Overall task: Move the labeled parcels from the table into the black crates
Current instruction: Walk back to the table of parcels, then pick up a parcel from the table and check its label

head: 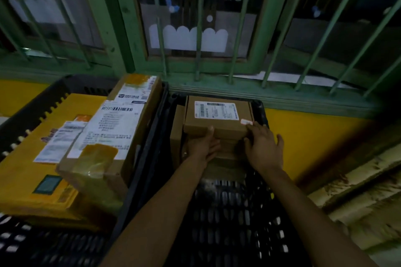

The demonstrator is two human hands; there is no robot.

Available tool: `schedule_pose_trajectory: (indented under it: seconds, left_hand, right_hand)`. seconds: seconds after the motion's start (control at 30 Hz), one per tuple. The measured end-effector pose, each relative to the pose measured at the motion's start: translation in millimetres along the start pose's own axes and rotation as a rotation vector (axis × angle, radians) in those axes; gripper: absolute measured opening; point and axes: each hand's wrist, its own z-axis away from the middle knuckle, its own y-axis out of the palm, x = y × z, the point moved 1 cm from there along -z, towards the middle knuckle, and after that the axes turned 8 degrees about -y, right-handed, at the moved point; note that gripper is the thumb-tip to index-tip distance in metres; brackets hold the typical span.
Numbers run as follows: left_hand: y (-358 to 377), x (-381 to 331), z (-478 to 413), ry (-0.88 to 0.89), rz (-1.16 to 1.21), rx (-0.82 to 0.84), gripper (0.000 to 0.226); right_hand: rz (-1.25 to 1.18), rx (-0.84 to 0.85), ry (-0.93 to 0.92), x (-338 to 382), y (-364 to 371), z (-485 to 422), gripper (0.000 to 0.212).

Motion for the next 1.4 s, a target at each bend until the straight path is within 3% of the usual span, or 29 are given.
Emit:
schedule_pose_trajectory:
  seconds: [0.27, 0.37, 0.5, 0.7, 0.87, 1.1, 1.4]
  left_hand:
    - [10.8, 20.8, 1.1, -0.020, -0.029, -0.012, 0.040]
    - [31.3, 27.8, 16.7, 0.126, -0.031, -0.013, 0.042]
    - [66.8, 24.8, 47.7, 0.302, -0.051, 0.040, 0.045]
    - [129.5, 59.1, 101.9, 0.290, -0.198, 0.278, 0.039]
    - [175.0, 151.7, 181.4, 0.194, -0.373, 0.518, 0.030]
    - [238.7, 338.2, 347.6, 0.018, -0.641, 0.990, 0.037]
    - [262.9, 520.4, 506.7, -0.088, -0.936, 1.314, 0.050]
  right_hand:
    - [0.021, -0.037, 0.065, 3.3, -5.1, 7.5, 0.053]
    - [-0.251, -0.053, 0.079, 0.3, -19.9, 18.0, 0.062]
    - [-0.492, -0.304, 0.235, -15.5, -48.5, 60.0, 0.057]
    - [-0.569, -0.493, 0.535, -61.6, -84.3, 143.4, 0.048]
    - [-0.752, -0.697, 0.772, -116.1, -113.0, 261.0, 0.045]
    - [-0.686, -1.031, 1.062, -201.5, -178.6, 511.6, 0.032]
    - [-0.817, -1.341, 1.384, -266.4, -214.1, 755.1, 0.042]
